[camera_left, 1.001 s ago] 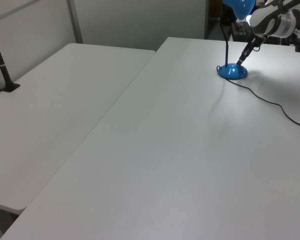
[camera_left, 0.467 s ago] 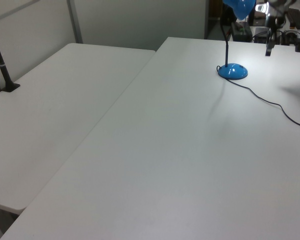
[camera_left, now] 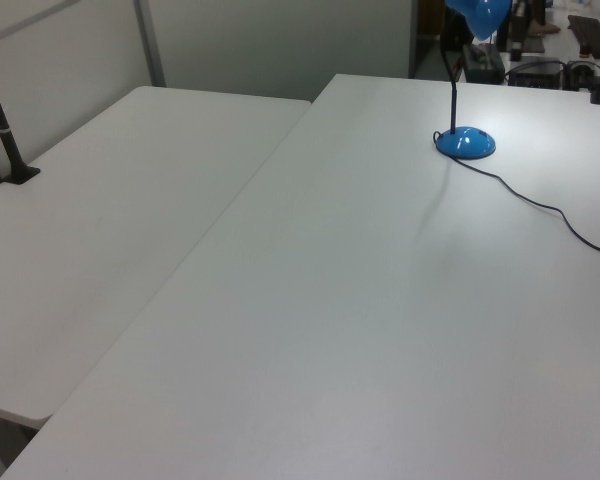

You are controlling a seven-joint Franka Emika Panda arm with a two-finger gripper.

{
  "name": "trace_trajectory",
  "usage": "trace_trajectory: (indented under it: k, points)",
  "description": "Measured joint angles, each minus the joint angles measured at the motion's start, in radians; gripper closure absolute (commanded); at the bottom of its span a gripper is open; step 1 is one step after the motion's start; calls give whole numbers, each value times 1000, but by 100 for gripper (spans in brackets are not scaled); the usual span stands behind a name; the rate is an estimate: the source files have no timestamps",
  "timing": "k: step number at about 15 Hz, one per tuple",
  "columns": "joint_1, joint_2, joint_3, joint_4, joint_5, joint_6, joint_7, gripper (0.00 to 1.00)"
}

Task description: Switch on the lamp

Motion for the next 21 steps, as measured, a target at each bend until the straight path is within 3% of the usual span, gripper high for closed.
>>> trace_trajectory:
  k: [4, 5, 6, 7, 10, 21]
  points:
    - [104, 1, 87, 42, 0, 55, 288, 97]
    - [120, 3, 114, 42, -17, 81, 335, 80]
    - [136, 6, 138, 42, -52, 102, 367, 46]
    - [151, 11, 156, 42, -91, 115, 388, 2]
    - [174, 22, 170, 42, -142, 133, 407, 0]
    - [173, 25, 169, 43, -145, 136, 406, 0]
